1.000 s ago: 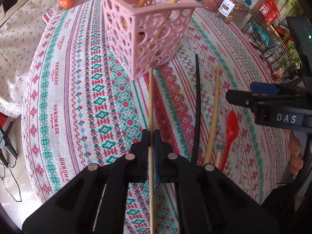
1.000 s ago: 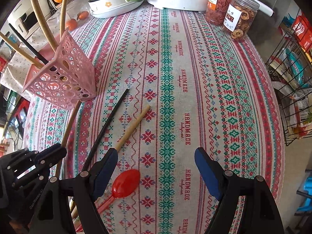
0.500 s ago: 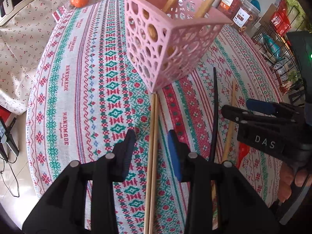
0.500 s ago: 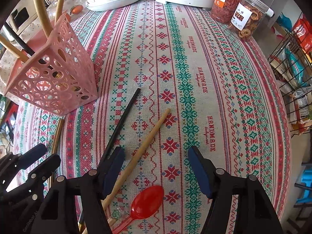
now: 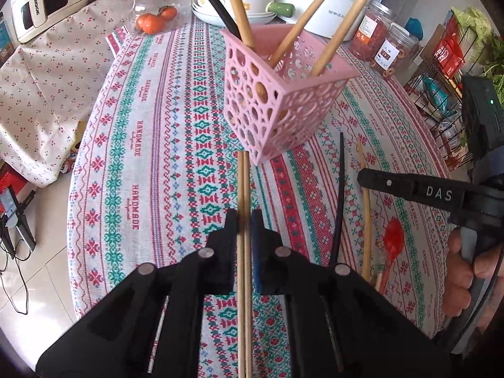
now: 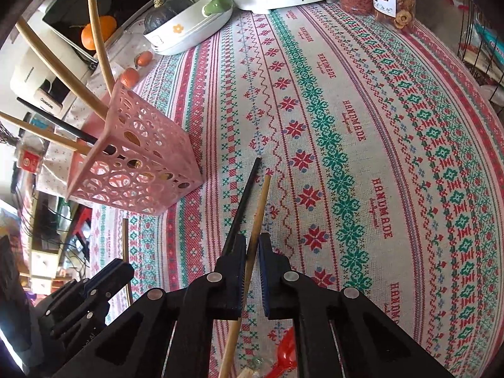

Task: Organize utensils
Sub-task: 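Grasp a wooden chopstick with the right tool while the left tool lifts its chopsticks upright, then carry both tools' chopsticks over the pink basket, drop them in and open both tools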

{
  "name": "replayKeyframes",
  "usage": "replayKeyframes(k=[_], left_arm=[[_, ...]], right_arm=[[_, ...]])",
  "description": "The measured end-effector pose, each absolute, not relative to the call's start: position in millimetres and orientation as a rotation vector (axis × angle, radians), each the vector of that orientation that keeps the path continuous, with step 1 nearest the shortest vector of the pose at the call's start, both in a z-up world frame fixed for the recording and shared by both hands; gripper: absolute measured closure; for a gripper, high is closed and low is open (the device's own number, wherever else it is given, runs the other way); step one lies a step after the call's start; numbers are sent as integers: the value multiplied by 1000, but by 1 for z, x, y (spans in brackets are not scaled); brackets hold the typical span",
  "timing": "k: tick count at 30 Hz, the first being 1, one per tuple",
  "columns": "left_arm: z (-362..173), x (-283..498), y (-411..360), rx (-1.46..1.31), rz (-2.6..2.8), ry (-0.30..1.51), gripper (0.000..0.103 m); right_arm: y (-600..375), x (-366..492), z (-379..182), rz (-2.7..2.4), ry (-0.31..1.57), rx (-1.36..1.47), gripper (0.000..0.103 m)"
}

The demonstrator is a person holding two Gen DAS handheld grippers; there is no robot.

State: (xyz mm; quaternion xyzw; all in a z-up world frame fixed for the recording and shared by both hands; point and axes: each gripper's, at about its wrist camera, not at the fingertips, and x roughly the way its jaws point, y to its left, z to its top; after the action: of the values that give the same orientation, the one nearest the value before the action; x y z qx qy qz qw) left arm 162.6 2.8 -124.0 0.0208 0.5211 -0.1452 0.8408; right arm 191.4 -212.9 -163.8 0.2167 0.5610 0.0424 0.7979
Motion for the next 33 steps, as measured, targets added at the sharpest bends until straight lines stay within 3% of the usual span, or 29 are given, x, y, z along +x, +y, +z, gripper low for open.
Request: replayKeyframes(k=[16,33], left_arm=[[-37,116,32,20,-332,768,93],[35,97,42,-116,-294,340,93]], right_arm=[[-199,115,-31,260,810,290,97],[-188,84,53,235,513,178,97]])
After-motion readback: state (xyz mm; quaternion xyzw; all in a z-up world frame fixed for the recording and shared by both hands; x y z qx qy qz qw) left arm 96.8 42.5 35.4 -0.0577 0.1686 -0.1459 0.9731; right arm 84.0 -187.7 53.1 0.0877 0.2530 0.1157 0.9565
